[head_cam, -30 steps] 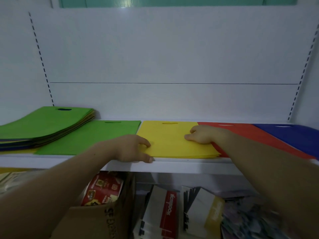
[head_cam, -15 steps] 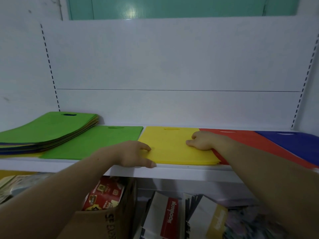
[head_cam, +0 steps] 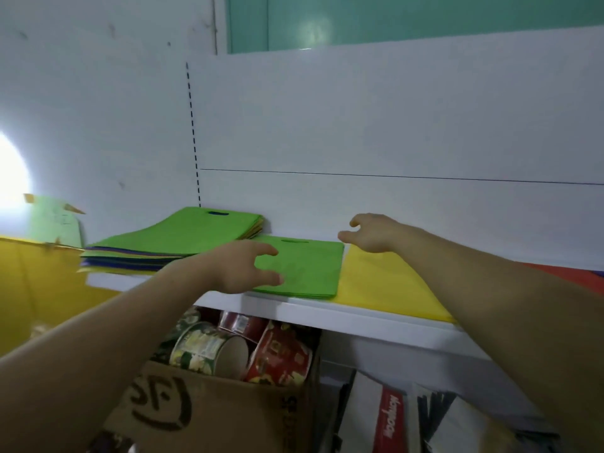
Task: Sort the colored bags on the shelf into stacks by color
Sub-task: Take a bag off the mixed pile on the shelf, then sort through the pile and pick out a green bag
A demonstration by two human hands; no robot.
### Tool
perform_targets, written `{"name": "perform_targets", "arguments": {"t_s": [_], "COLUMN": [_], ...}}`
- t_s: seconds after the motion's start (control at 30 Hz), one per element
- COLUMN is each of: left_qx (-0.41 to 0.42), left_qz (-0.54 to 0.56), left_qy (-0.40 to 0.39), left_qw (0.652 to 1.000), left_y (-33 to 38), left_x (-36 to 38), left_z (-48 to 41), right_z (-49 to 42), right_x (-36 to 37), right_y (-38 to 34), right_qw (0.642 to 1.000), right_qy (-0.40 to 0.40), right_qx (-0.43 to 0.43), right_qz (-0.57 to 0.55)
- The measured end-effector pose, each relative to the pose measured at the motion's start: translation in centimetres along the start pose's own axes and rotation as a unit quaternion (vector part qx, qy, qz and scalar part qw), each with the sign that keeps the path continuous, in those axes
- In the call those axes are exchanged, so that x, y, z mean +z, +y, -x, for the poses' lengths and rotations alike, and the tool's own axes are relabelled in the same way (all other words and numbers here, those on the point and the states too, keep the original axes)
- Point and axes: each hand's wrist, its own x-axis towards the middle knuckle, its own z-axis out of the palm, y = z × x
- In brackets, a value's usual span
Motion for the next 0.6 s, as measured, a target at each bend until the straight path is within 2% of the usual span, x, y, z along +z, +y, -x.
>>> {"name": "perform_targets", "arguments": {"t_s": [0.37, 0.6], "left_qx": [-0.085, -0.102], "left_qz": [0.002, 0.011], "left_qy": [0.052, 0.079], "left_qw": [0.995, 0.992], "left_y": [-19.9, -26.5], "left_x": [-6.1, -7.3], "left_z": [4.9, 3.0], "right_z": [-8.3, -12.8], "right_x": [5.8, 8.0], "right_y": [-20.4, -24.9], "right_qw": [0.998, 0.999], "right_qy": [0.001, -0.021], "right_qx": [-0.045, -0.024], "right_qz": [-0.038, -0.013]}}
